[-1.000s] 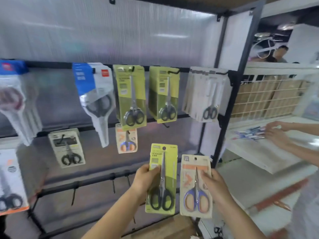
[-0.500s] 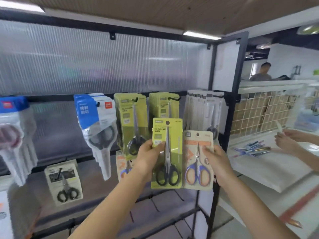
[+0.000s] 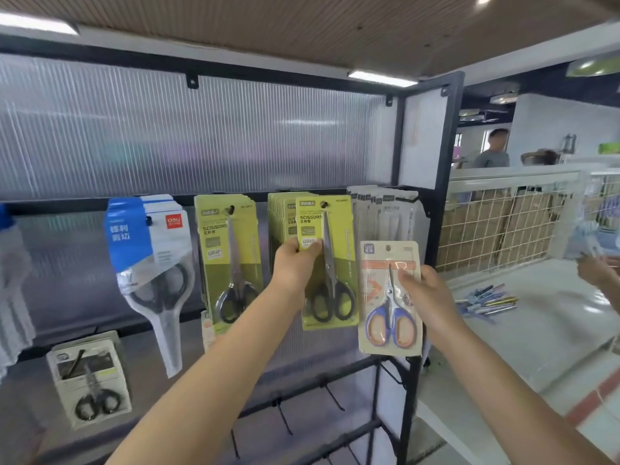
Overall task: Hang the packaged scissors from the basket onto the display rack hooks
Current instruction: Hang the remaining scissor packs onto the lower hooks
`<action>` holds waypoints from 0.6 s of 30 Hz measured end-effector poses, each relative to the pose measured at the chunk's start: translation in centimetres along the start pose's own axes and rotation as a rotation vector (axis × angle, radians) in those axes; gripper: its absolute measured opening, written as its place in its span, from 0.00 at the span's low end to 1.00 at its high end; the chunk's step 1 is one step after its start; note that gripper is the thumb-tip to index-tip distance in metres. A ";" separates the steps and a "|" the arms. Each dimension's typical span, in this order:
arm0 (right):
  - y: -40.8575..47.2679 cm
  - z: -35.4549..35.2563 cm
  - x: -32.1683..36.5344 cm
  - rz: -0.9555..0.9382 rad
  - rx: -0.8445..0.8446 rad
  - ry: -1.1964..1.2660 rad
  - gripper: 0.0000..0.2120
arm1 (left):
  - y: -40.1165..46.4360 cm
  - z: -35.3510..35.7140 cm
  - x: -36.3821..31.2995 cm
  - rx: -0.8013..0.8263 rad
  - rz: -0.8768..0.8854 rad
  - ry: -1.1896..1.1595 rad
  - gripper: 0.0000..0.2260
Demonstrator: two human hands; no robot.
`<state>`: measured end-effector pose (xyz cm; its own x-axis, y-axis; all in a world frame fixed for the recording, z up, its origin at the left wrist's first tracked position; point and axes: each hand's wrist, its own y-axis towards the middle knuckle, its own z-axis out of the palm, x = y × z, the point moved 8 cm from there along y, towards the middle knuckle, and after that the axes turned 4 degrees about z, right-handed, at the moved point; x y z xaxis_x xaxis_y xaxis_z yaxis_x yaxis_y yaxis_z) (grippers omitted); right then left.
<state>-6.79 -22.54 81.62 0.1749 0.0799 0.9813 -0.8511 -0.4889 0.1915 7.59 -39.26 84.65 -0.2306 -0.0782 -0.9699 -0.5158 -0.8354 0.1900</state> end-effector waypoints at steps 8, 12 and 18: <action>0.6 0.3 -0.5 -0.008 0.035 -0.024 0.03 | 1.4 -0.2 1.6 -0.045 -0.031 -0.030 0.06; 1.2 0.1 -1.0 0.000 0.031 -0.036 0.02 | 2.1 -0.4 1.2 -0.053 -0.014 0.009 0.05; 1.7 0.3 -1.7 0.019 0.048 -0.044 0.03 | 3.6 -0.9 1.0 -0.093 0.047 0.203 0.08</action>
<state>-8.35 -23.81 80.31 0.1812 0.0328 0.9829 -0.8299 -0.5312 0.1707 6.27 -42.88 84.24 -0.0772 -0.2178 -0.9729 -0.4278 -0.8742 0.2296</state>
